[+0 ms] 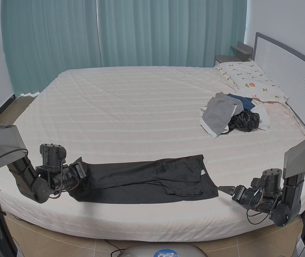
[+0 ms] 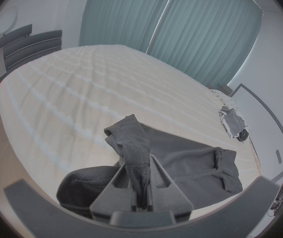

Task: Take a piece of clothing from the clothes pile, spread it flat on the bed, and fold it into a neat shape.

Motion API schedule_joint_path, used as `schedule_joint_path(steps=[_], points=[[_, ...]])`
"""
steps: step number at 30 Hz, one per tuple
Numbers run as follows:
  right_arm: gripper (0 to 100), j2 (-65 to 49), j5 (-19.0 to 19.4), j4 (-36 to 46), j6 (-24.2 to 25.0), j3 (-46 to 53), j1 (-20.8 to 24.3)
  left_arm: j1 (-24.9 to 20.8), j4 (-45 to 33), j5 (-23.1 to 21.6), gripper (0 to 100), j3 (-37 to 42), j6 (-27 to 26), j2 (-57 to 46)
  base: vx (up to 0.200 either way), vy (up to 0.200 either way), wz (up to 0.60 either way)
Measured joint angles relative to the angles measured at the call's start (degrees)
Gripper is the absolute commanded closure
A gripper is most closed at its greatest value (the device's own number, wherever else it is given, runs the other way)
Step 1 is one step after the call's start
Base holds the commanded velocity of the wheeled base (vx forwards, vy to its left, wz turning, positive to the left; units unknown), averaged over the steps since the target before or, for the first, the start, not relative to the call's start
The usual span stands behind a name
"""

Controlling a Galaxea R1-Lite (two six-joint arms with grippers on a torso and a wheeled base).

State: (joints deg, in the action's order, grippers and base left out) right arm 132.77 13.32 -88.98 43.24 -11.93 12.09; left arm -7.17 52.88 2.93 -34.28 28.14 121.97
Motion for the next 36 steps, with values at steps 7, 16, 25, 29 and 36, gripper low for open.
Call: schedule_joint_path(steps=[7,16,25,29,36], points=[[0,-0.02,0.00,0.00,-0.07,0.09,0.00,-5.84,-7.27,3.99,100,-3.04,0.05,-3.17,0.000,-0.200,0.00],[0,0.06,0.02,0.00,-0.38,0.52,0.22,-11.57,-17.27,7.00,100,-10.20,0.22,-4.13,0.000,-0.200,0.00],[0,0.26,0.00,0.00,-0.51,0.59,0.33,-16.12,-26.45,7.45,100,-18.38,2.51,-3.96,0.000,-0.200,0.00],[0,0.28,0.00,0.00,-0.52,0.59,0.37,-18.05,-28.53,7.77,100,-21.83,4.13,-2.95,0.000,-0.150,0.00],[0,0.34,0.02,0.02,-0.60,0.59,0.35,-19.96,-29.18,9.76,100,-25.70,5.36,0.79,0.000,0.000,0.00]])
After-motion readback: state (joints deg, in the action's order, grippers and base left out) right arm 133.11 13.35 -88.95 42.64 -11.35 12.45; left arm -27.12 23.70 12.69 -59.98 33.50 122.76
